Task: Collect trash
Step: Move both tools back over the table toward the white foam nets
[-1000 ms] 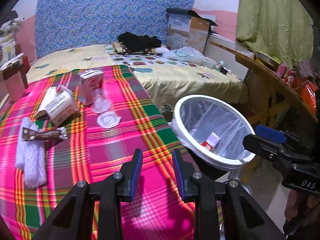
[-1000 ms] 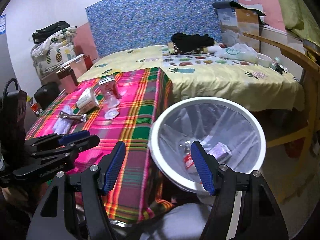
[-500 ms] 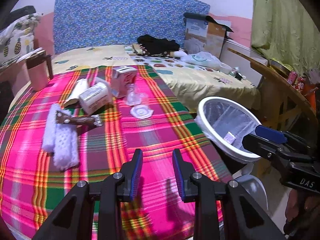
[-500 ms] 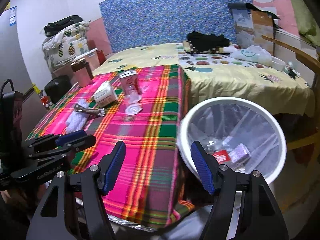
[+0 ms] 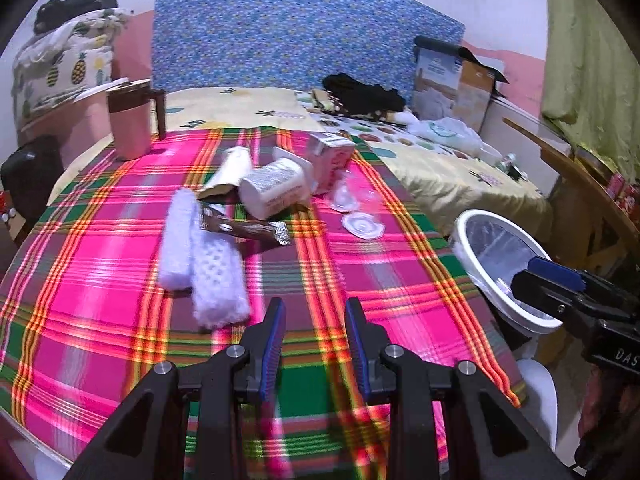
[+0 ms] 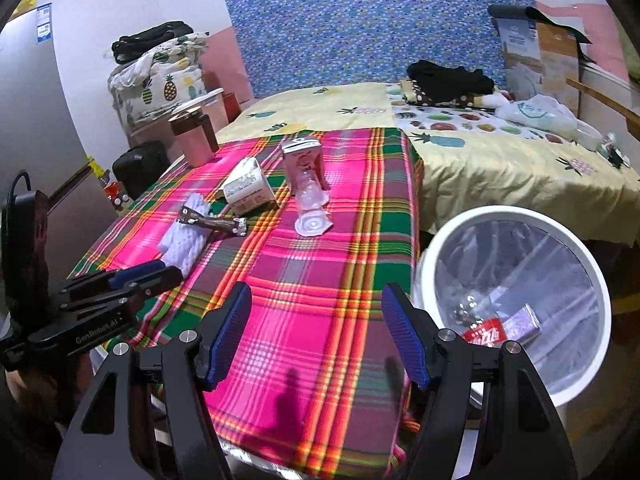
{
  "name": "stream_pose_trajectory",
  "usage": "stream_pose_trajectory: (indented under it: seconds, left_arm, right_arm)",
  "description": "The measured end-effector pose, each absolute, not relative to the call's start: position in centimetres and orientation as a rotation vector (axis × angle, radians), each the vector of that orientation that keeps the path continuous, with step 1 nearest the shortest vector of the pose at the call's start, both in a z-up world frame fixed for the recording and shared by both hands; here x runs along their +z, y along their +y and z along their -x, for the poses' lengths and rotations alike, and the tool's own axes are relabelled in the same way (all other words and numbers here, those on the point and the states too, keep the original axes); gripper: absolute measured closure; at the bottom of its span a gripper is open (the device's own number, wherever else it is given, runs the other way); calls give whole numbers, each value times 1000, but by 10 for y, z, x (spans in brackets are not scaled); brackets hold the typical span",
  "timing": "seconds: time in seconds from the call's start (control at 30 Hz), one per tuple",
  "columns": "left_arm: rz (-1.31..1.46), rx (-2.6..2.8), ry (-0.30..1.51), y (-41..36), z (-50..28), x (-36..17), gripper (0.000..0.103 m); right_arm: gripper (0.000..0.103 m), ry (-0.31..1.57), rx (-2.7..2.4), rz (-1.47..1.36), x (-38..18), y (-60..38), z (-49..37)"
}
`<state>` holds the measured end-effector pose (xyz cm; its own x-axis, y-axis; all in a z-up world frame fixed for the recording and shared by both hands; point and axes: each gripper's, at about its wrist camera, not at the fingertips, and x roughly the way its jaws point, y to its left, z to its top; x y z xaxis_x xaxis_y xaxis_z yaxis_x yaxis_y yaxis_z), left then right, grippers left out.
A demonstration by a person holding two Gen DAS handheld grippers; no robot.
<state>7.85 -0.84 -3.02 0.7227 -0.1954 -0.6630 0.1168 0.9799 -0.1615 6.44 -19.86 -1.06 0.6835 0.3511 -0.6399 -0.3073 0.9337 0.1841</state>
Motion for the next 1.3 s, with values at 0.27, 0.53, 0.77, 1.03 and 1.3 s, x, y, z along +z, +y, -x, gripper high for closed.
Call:
stream_pose_trajectory:
  seconds: [0.27, 0.53, 0.77, 1.03, 1.3]
  left_arm:
    - [143, -109, 744, 19, -90, -32, 73]
    - [171, -77, 784, 34, -109, -46, 73]
    - [178, -52, 812, 38, -123, -58, 73]
    - [199, -37, 829, 50, -131, -65, 72]
    - [229, -74, 839, 52, -138, -70, 72]
  right_arm:
    - [34, 744, 380, -49, -10, -187, -78]
    - [34, 750, 392, -37, -11, -178, -94]
    - [34, 764, 397, -32, -16, -172, -109]
    - [34, 785, 402, -18, -23, -161, -134]
    - [41, 804, 385, 6, -33, -152, -163]
